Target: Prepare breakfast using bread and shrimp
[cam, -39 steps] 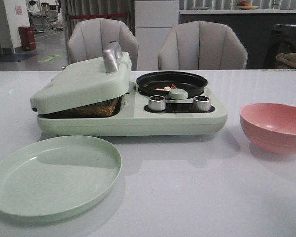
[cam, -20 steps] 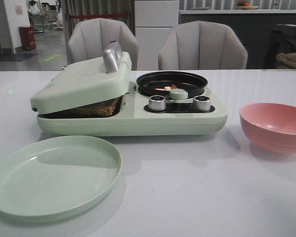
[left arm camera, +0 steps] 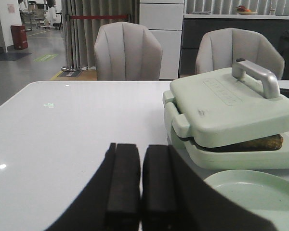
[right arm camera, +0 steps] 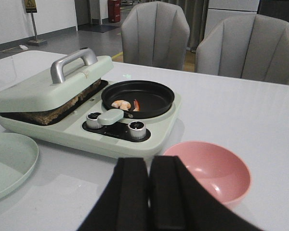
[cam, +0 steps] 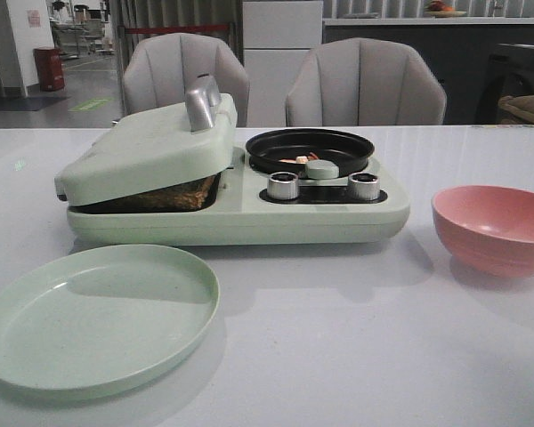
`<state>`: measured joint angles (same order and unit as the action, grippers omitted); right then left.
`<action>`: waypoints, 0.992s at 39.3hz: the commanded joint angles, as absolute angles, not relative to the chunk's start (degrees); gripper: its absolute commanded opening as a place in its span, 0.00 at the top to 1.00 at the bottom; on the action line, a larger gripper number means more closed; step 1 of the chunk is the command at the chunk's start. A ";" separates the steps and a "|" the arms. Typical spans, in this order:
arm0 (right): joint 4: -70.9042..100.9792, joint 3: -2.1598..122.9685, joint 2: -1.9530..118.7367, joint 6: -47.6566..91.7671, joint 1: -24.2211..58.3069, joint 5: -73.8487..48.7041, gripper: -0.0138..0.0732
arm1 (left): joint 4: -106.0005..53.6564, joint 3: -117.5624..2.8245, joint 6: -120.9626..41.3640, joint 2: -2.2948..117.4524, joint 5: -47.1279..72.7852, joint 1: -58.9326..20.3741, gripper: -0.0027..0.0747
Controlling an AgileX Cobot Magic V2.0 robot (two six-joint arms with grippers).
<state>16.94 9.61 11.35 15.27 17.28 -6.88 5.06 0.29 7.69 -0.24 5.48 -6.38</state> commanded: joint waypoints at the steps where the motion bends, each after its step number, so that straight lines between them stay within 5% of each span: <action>1: 15.68 10.96 11.37 15.83 15.30 -2.37 0.67 | 4.53 1.49 8.23 -1.25 0.94 -6.48 0.82; 12: 2.71 7.25 6.05 3.19 3.44 -1.91 0.67 | 4.53 1.49 8.23 -1.25 0.94 -6.48 0.82; 39: -2.07 -0.60 -1.82 -1.12 2.43 3.59 0.67 | 4.53 1.49 8.23 -1.21 0.94 -6.48 0.82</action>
